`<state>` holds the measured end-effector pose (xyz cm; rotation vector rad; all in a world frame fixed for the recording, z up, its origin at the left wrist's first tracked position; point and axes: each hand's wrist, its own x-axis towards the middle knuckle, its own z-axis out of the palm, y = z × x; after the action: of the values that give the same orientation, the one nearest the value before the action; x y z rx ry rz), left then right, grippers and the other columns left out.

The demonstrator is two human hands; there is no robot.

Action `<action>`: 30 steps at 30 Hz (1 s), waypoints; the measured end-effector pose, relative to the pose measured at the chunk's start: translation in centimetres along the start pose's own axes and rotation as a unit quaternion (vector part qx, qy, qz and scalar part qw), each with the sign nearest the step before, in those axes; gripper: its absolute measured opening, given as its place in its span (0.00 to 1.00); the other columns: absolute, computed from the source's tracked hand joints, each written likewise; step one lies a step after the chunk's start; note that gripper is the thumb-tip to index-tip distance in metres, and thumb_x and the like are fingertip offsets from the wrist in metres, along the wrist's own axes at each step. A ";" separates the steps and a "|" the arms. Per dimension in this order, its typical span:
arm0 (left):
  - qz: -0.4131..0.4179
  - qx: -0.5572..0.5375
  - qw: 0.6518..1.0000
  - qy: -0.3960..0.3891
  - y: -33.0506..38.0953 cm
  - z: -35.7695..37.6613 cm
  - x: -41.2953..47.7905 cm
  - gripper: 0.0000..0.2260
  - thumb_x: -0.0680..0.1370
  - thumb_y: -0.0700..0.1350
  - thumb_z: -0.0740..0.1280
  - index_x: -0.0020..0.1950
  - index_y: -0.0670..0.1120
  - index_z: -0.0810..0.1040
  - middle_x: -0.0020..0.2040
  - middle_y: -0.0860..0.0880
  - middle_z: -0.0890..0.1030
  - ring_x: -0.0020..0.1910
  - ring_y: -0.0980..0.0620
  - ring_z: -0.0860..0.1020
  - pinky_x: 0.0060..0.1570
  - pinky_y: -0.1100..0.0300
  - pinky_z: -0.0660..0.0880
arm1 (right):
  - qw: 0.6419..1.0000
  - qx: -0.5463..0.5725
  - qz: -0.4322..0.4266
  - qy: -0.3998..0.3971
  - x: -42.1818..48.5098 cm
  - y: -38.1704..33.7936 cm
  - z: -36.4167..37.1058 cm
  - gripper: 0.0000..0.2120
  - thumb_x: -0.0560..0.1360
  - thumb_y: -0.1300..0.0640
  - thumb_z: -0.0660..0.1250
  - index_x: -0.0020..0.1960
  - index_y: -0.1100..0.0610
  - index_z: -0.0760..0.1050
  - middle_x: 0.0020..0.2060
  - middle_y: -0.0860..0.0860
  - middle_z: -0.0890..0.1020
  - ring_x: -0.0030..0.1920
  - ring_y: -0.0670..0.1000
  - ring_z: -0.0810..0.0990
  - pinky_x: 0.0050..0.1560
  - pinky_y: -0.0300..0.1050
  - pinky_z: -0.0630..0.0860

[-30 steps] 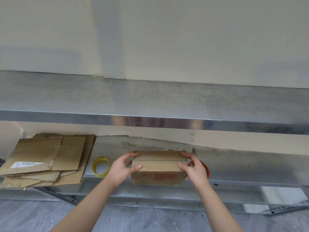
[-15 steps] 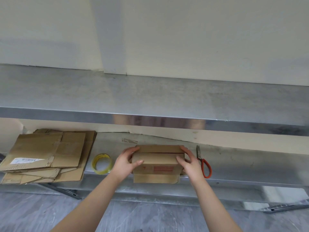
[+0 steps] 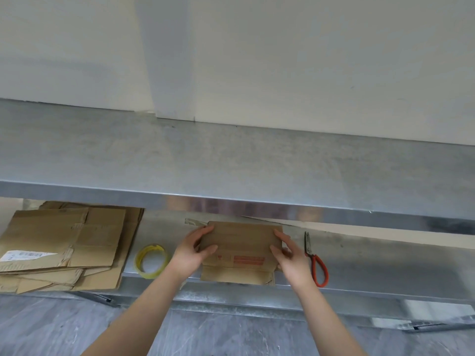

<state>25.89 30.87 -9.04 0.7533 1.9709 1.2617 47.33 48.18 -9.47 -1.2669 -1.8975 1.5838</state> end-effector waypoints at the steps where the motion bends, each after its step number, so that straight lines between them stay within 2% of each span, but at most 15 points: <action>1: 0.000 0.006 1.000 -0.003 0.2 -0.1 0.3 0.22 0.75 0.43 0.73 0.67 0.54 0.73 0.71 0.52 0.68 0.67 0.54 0.70 0.64 0.64 0.68 | 1.000 -0.028 -0.006 -0.003 0.2 -0.2 -0.2 0.18 0.76 0.51 0.69 0.64 0.39 0.73 0.66 0.51 0.77 0.61 0.51 0.78 0.62 0.48 0.76; 4: 0.024 0.121 0.992 -0.012 0.9 -0.6 1.0 0.23 0.75 0.47 0.72 0.69 0.53 0.71 0.74 0.55 0.61 0.68 0.56 0.66 0.63 0.64 0.66 | 0.990 -0.140 -0.032 -0.009 0.9 -1.2 -1.0 0.18 0.75 0.47 0.70 0.63 0.36 0.72 0.72 0.45 0.68 0.69 0.48 0.69 0.62 0.43 0.70; 7: 0.075 0.277 0.958 -0.023 1.5 -0.8 0.9 0.24 0.77 0.54 0.67 0.72 0.55 0.66 0.77 0.57 0.57 0.75 0.53 0.56 0.70 0.59 0.62 | 0.968 -0.245 -0.055 -0.017 0.8 -2.0 -1.6 0.22 0.75 0.46 0.68 0.67 0.36 0.68 0.76 0.44 0.59 0.73 0.50 0.62 0.58 0.41 0.67; 8: 0.085 0.310 0.947 -0.022 1.7 -0.9 0.7 0.25 0.78 0.55 0.66 0.73 0.56 0.64 0.77 0.57 0.56 0.76 0.54 0.52 0.72 0.57 0.60 | 0.960 -0.269 -0.070 -0.010 0.7 -2.3 -1.6 0.23 0.76 0.46 0.67 0.69 0.37 0.67 0.76 0.44 0.57 0.75 0.51 0.59 0.62 0.43 0.66; 10: 0.099 0.348 0.932 -0.012 2.2 -0.9 0.4 0.26 0.79 0.56 0.63 0.76 0.56 0.60 0.78 0.57 0.55 0.77 0.55 0.48 0.74 0.56 0.56 | 0.944 -0.311 -0.106 0.005 0.4 -3.0 -1.3 0.25 0.77 0.49 0.65 0.73 0.40 0.65 0.77 0.47 0.57 0.77 0.52 0.53 0.72 0.48 0.58; 12: 0.124 0.378 0.917 0.005 3.0 -0.8 0.1 0.28 0.79 0.56 0.62 0.77 0.55 0.57 0.78 0.56 0.54 0.78 0.54 0.46 0.75 0.56 0.51 | 0.923 -0.360 -0.137 0.013 -0.1 -3.7 -0.9 0.26 0.79 0.49 0.62 0.75 0.43 0.62 0.78 0.48 0.56 0.78 0.53 0.49 0.76 0.50 0.49; 15: 0.150 0.421 0.894 0.020 3.9 -1.1 -0.5 0.30 0.80 0.58 0.58 0.79 0.54 0.52 0.79 0.55 0.53 0.78 0.53 0.45 0.76 0.56 0.45 | 0.894 -0.403 -0.196 0.018 -1.0 -4.9 -0.3 0.26 0.80 0.47 0.59 0.77 0.46 0.59 0.78 0.49 0.57 0.79 0.53 0.48 0.78 0.52 0.44; 18: 0.162 0.462 0.871 0.035 4.1 -2.1 -1.5 0.30 0.80 0.61 0.55 0.79 0.54 0.51 0.79 0.54 0.53 0.78 0.52 0.46 0.76 0.55 0.43 | 0.868 -0.420 -0.265 0.021 -2.3 -6.4 1.2 0.25 0.80 0.46 0.59 0.76 0.49 0.64 0.77 0.51 0.62 0.78 0.56 0.53 0.78 0.53 0.46; 22: 0.146 0.523 0.838 0.049 2.5 -4.5 -3.7 0.30 0.79 0.65 0.50 0.79 0.55 0.53 0.79 0.53 0.53 0.78 0.50 0.46 0.76 0.50 0.42 | 0.841 -0.424 -0.336 -0.004 -4.1 -7.9 4.6 0.24 0.80 0.45 0.59 0.74 0.48 0.66 0.74 0.51 0.67 0.77 0.55 0.58 0.76 0.50 0.48; 25: 0.106 0.553 0.825 0.047 -0.3 -6.8 -6.4 0.32 0.78 0.67 0.44 0.79 0.54 0.53 0.79 0.52 0.54 0.78 0.49 0.47 0.76 0.49 0.42 | 0.836 -0.400 -0.372 -0.051 -5.9 -7.7 8.3 0.23 0.80 0.48 0.60 0.74 0.49 0.67 0.73 0.51 0.67 0.77 0.54 0.57 0.77 0.49 0.49; 27: 0.081 0.549 0.830 0.049 -2.2 -8.5 -8.1 0.34 0.76 0.69 0.41 0.78 0.54 0.54 0.78 0.53 0.56 0.78 0.49 0.50 0.76 0.51 0.43 | 0.841 -0.381 -0.373 -0.091 -7.5 -6.9 11.2 0.23 0.80 0.50 0.60 0.74 0.50 0.66 0.73 0.51 0.68 0.77 0.54 0.58 0.76 0.49 0.54; 30: 0.060 0.545 0.836 0.032 -4.4 -10.8 -9.2 0.30 0.79 0.65 0.49 0.78 0.54 0.53 0.78 0.53 0.56 0.78 0.50 0.50 0.75 0.53 0.41 | 0.852 -0.377 -0.344 -0.115 -8.9 -5.2 14.9 0.23 0.79 0.50 0.60 0.73 0.50 0.68 0.70 0.50 0.71 0.73 0.54 0.64 0.71 0.51 0.65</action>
<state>22.47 16.45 -7.69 1.3655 2.6734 0.0673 38.86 32.38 -6.93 -0.4567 -2.8340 0.6333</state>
